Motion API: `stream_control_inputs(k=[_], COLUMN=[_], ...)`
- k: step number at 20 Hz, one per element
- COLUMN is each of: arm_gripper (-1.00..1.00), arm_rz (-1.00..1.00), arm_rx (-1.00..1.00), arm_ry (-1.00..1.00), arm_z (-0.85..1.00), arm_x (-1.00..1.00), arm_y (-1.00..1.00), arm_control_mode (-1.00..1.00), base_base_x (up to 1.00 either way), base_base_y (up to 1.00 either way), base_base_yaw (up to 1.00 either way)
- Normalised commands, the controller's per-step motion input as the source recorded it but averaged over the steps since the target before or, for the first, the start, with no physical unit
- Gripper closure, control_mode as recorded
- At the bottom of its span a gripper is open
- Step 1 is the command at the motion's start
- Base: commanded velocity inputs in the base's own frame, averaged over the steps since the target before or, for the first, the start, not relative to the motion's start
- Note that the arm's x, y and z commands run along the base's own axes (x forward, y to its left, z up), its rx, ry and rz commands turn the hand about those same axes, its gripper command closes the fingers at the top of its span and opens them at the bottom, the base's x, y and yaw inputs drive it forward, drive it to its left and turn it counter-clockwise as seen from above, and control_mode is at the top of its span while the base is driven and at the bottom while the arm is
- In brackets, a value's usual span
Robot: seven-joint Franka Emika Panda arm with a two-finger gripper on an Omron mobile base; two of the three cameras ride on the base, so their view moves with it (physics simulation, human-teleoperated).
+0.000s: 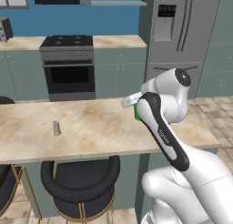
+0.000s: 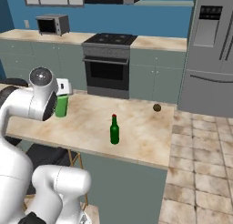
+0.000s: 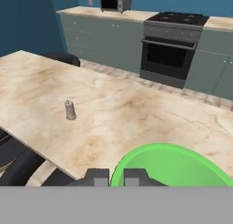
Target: Open the cabinet directly in front. Then move the beer and the cup to the dining counter with the candle on it.
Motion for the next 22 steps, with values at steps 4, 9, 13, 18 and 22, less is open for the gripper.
stream_control_inputs(k=[4, 9, 13, 18, 22], arm_gripper=[1.0, 1.0, 1.0, 1.0, 1.0], arm_rz=[0.0, -0.01, -0.01, -0.01, 0.0], arm_rx=[0.0, -0.01, -0.01, -0.01, -0.01], arm_ry=[0.0, 0.0, 0.0, 0.0, 0.0], arm_z=[-0.16, -0.22, -0.26, -0.27, -0.29], arm_x=[0.46, 0.51, 0.48, 0.49, 0.44], arm_y=[0.0, 0.0, 0.0, 0.0, 0.0], arm_control_mode=[-1.0, -1.0, -1.0, -1.0, -1.0], base_base_x=[0.0, 0.0, 0.0, 0.0, 0.0], base_base_y=[0.0, 0.0, 0.0, 0.0, 0.0], base_base_yaw=[0.0, 0.0, 0.0, 0.0, 0.0])
